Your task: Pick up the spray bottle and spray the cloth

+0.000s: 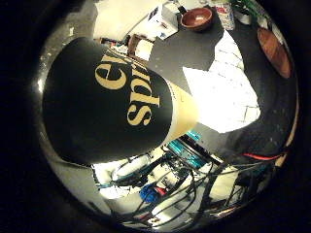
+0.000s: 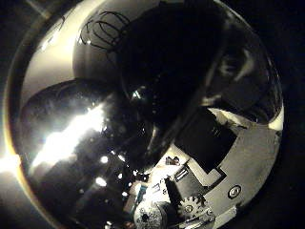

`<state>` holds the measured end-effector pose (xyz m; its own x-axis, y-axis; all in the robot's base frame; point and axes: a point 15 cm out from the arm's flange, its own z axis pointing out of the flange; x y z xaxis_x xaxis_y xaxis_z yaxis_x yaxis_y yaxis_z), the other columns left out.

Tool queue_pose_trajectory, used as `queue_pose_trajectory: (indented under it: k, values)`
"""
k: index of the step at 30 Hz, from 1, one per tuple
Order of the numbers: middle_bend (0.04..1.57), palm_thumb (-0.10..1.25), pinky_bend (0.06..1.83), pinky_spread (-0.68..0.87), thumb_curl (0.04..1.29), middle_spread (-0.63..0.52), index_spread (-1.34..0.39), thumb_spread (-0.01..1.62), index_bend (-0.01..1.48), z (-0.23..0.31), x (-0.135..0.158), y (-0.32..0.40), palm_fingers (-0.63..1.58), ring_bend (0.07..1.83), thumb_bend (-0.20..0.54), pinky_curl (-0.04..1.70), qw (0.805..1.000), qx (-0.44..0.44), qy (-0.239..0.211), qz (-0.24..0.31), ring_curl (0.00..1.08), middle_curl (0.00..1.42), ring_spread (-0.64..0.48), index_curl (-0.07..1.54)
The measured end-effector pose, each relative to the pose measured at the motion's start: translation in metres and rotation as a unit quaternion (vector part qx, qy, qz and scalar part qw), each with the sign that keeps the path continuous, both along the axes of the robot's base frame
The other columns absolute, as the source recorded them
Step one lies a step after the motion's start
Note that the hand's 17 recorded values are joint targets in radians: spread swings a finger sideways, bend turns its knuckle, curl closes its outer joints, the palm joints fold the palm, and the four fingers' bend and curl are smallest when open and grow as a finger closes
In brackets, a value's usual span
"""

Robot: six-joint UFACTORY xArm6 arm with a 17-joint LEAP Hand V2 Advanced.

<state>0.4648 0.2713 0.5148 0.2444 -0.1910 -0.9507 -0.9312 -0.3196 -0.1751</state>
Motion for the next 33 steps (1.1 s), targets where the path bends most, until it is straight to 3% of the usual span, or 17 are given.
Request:
queue_pose_trajectory:
  k: [7, 22, 33]
  values:
    - [1.30, 0.85, 1.16, -0.24, 0.44, -0.17, -0.24, 1.26, 1.15, -0.007, 0.027, 0.047, 1.12, 1.40, -0.012, 1.10, 0.999, 0.041, -0.013, -0.030, 0.71, 0.82, -0.21, 0.78]
    - [1.30, 0.85, 1.15, -0.23, 0.45, -0.17, -0.24, 1.26, 1.15, -0.081, 0.045, 0.129, 1.12, 1.39, -0.012, 1.11, 0.997, 0.051, 0.042, -0.028, 0.72, 0.83, -0.21, 0.78]
    - [1.30, 0.86, 1.15, -0.24, 0.45, -0.17, -0.24, 1.25, 1.15, -0.119, 0.043, 0.162, 1.12, 1.39, -0.012, 1.11, 0.999, 0.050, -0.001, -0.015, 0.72, 0.83, -0.21, 0.77]
